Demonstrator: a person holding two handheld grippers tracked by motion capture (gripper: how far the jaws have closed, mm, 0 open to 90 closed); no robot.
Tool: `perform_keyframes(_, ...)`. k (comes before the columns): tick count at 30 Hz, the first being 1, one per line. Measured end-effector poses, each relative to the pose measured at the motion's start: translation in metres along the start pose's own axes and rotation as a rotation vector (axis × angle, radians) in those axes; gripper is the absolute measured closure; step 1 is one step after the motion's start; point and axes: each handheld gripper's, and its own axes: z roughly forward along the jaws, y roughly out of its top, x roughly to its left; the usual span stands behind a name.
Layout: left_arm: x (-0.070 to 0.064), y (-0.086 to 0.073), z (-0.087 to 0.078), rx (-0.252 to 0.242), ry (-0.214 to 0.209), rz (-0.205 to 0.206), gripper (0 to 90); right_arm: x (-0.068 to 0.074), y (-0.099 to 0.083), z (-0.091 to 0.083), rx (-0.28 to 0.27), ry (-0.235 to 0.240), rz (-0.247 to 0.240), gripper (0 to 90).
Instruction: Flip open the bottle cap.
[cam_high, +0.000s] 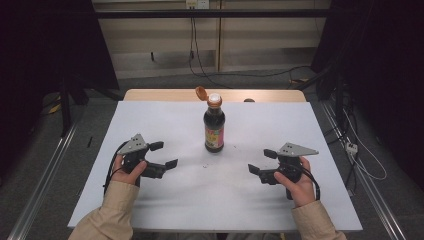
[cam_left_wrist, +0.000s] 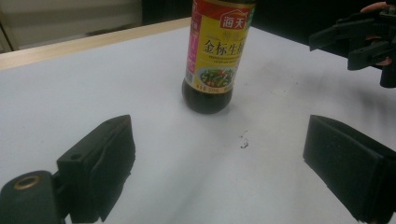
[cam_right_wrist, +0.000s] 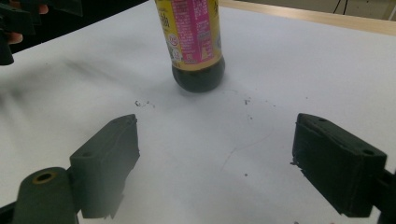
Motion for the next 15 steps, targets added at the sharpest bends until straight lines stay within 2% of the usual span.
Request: perform_keyframes(15, 0.004, -0.01, -0.015, 0.008, 0.015, -0.005, 8.8, -0.004, -0.013, -0.009, 0.003, -0.005, 0.008, 14.6)
